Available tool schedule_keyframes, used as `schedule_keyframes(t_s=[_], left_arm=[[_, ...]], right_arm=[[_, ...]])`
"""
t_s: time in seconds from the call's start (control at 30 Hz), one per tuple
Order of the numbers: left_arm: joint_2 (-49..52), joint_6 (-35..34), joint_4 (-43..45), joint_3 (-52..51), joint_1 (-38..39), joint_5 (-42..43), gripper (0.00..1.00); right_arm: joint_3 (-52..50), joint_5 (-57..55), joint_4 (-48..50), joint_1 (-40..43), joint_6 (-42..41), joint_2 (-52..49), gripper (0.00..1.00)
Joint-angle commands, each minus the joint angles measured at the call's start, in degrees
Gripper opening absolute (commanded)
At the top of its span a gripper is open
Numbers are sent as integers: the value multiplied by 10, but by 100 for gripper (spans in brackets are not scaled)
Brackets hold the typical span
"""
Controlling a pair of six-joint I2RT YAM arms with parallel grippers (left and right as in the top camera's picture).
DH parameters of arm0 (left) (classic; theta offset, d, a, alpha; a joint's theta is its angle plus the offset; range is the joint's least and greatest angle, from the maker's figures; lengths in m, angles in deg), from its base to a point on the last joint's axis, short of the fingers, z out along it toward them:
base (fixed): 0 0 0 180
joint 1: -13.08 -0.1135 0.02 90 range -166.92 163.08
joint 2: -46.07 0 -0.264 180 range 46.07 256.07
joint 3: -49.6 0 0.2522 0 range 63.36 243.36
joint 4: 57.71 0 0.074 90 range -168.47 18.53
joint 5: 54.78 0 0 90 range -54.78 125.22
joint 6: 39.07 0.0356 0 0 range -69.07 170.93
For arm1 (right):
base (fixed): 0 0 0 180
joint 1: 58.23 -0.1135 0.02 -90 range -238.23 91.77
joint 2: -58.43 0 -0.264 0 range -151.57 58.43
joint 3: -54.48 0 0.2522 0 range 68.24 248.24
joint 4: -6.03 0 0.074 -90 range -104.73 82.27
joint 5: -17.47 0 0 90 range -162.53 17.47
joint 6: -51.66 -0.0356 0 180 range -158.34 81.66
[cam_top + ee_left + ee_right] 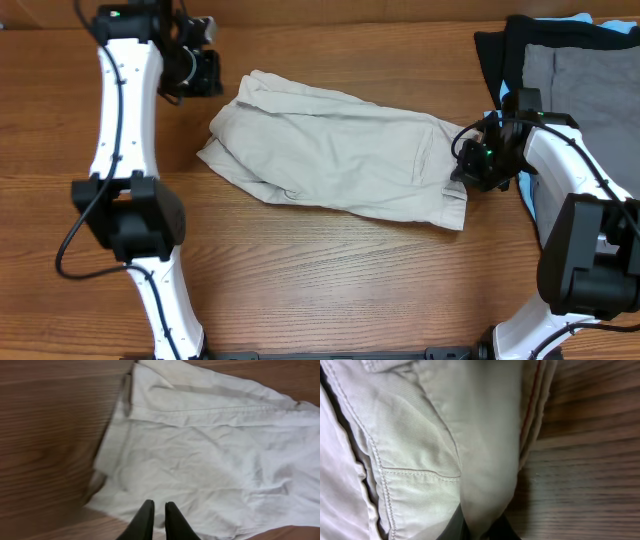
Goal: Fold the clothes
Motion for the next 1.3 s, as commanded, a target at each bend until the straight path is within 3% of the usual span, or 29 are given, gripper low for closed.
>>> schedule_keyframes(t_s=[0.0, 0.47, 0.67, 1.03, 1.27], left_arm=[[60, 62, 3, -1, 7, 91, 4], [152, 186, -26, -1, 9, 206, 4], [165, 226, -23, -1, 21, 191, 4], [223, 219, -9, -1, 28, 165, 4], [223, 146, 21, -1, 28, 139, 4]], right_arm=[[15, -17, -4, 28, 43, 11, 4], [50, -3, -9, 92, 72, 11, 4], [50, 4, -9, 90, 72, 11, 4], [75, 61, -29, 90, 71, 11, 4], [177, 85, -93, 65, 30, 11, 4]])
